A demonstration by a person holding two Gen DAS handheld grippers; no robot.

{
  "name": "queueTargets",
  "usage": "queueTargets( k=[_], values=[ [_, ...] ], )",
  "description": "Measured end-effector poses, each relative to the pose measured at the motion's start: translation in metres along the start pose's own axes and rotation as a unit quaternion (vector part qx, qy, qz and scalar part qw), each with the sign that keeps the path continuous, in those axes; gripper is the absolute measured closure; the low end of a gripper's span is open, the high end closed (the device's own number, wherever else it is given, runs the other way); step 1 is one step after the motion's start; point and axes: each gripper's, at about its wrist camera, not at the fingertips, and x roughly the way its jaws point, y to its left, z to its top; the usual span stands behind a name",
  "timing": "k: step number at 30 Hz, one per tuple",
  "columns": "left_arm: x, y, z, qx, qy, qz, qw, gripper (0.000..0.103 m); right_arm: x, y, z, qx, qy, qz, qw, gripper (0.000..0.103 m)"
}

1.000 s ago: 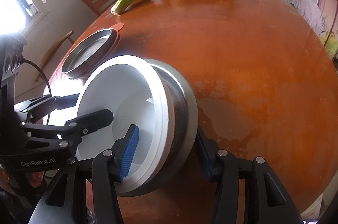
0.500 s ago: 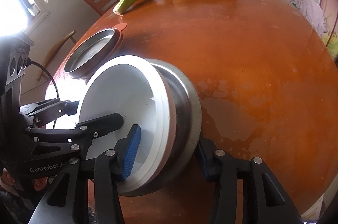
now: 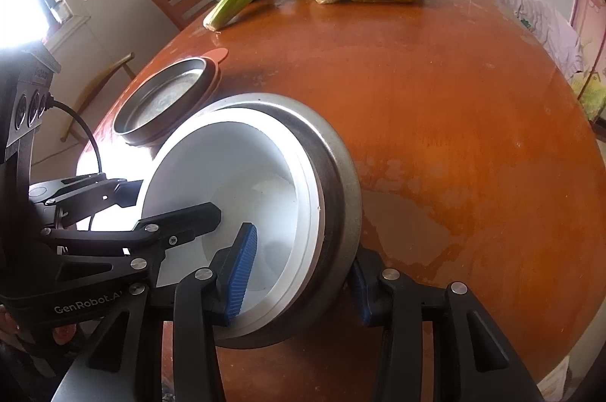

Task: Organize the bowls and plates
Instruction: 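Lift the nested bowl stack and carry it toward the steel pan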

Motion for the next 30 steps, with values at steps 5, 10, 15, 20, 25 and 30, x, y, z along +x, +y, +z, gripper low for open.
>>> queueTargets(
  k=[5, 10, 15, 20, 25, 30],
  values=[
    [-0.005, -0.002, 0.003, 0.003, -0.005, 0.001, 1.0, 0.053, -0.004, -0.001, 0.003, 0.002, -0.005, 0.001, 1.0, 0.056],
    [-0.01, -0.001, 0.008, 0.004, -0.011, -0.001, 0.9999, 0.053, -0.01, -0.001, 0.007, 0.001, -0.009, 0.001, 1.0, 0.056],
    [-0.014, 0.001, 0.013, 0.004, -0.015, -0.002, 0.9999, 0.053, -0.013, 0.0, 0.012, 0.001, -0.011, 0.001, 1.0, 0.056],
    [-0.021, 0.004, 0.02, 0.004, -0.023, -0.002, 0.9997, 0.053, -0.018, 0.004, 0.019, -0.004, -0.017, 0.0, 1.0, 0.056],
    [-0.028, 0.01, 0.025, 0.0, -0.032, -0.002, 0.9995, 0.053, -0.021, 0.01, 0.027, -0.009, -0.022, -0.001, 1.0, 0.056],
    [-0.034, 0.02, 0.029, -0.004, -0.038, -0.001, 0.9993, 0.053, -0.021, 0.018, 0.036, -0.015, -0.023, 0.0, 1.0, 0.056]
  ],
)
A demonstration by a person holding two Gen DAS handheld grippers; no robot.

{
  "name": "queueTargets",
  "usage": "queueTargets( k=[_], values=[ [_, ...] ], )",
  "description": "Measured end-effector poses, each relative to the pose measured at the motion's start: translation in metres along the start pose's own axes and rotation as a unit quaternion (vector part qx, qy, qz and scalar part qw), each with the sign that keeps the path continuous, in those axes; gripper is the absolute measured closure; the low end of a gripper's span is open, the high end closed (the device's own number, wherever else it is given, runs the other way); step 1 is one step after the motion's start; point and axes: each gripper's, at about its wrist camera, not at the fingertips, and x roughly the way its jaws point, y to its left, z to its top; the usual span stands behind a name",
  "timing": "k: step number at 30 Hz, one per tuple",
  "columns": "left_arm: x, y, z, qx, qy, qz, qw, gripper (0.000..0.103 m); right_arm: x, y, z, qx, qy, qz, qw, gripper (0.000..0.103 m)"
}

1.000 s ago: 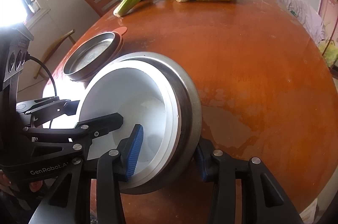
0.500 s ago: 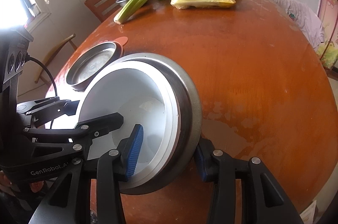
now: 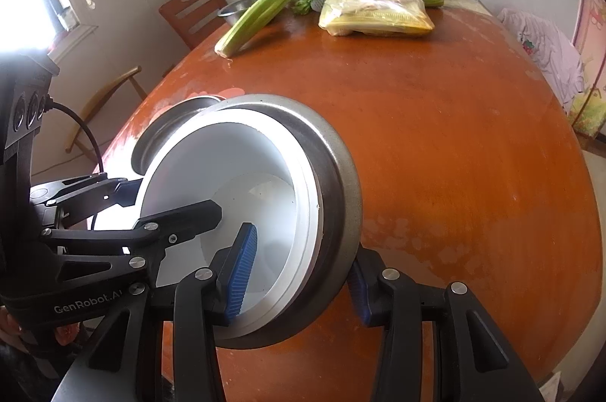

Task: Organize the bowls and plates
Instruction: 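Lift the nested bowl stack and carry it toward the steel pan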

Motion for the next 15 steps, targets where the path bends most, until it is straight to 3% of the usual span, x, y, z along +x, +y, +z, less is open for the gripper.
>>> queueTargets(
  k=[15],
  values=[
    [-0.024, 0.032, 0.009, -0.014, -0.027, 0.005, 0.9995, 0.053, 0.004, 0.032, 0.028, -0.025, -0.011, 0.001, 1.0, 0.056]
  ],
)
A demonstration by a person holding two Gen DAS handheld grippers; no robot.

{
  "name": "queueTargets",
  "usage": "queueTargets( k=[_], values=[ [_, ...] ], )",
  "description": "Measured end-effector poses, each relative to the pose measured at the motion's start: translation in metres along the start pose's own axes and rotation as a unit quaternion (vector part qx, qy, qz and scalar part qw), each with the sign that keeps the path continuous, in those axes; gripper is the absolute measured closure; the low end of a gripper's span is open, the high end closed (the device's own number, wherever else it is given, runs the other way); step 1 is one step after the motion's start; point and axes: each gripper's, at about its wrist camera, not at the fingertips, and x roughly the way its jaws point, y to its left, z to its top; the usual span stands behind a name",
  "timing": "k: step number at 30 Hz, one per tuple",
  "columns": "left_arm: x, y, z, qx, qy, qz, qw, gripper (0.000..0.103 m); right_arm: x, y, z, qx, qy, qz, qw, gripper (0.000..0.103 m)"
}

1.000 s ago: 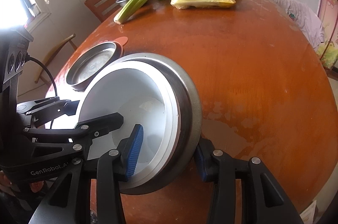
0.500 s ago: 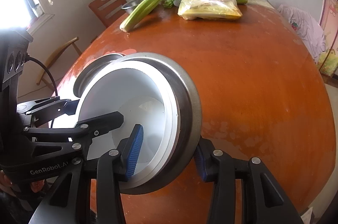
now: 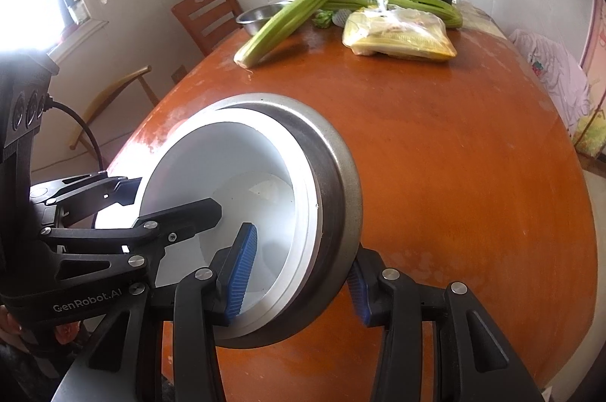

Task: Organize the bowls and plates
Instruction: 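Lift the nested bowl stack and carry it toward the steel pan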

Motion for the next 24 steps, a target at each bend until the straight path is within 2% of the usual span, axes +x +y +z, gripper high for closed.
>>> queueTargets(
  k=[24],
  values=[
    [-0.03, 0.071, 0.024, -0.022, -0.032, 0.028, 0.9989, 0.053, 0.026, 0.063, 0.056, -0.039, -0.017, 0.019, 0.999, 0.056]
  ],
)
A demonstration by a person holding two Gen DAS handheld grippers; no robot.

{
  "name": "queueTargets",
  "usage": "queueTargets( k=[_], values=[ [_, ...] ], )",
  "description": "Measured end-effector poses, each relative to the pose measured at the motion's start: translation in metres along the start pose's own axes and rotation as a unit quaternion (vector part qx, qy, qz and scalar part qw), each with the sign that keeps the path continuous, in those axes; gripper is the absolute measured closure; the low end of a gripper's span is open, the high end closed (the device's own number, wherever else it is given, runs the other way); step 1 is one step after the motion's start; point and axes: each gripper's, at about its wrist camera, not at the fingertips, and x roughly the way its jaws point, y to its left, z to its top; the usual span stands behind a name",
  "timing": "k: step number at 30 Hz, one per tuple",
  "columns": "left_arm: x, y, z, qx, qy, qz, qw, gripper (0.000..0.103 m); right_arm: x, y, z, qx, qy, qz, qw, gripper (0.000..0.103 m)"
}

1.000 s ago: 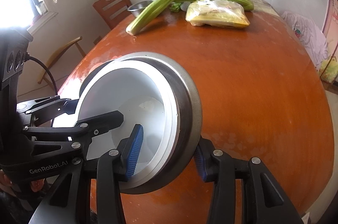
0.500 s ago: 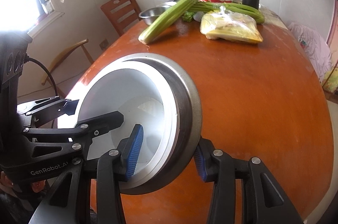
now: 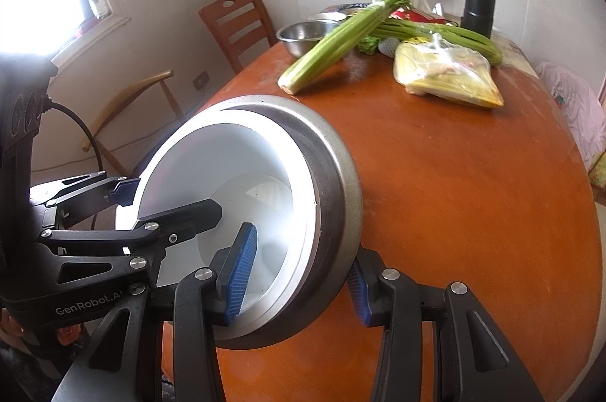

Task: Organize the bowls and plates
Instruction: 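Lift the nested bowl stack and carry it toward the steel pan, then lower the bowl stack onto the steel pan in the orange plate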

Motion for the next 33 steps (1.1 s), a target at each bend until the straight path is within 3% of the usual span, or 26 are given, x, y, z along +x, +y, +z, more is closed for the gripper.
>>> queueTargets(
  k=[17, 33],
  values=[
    [0.024, 0.044, 0.013, -0.023, 0.017, 0.006, 0.9996, 0.053, 0.042, 0.018, 0.026, -0.016, 0.024, 0.004, 1.0, 0.056],
    [0.056, 0.046, 0.009, -0.029, 0.043, 0.007, 0.9986, 0.053, 0.068, 0.004, 0.023, -0.003, 0.055, 0.001, 0.998, 0.056]
  ],
)
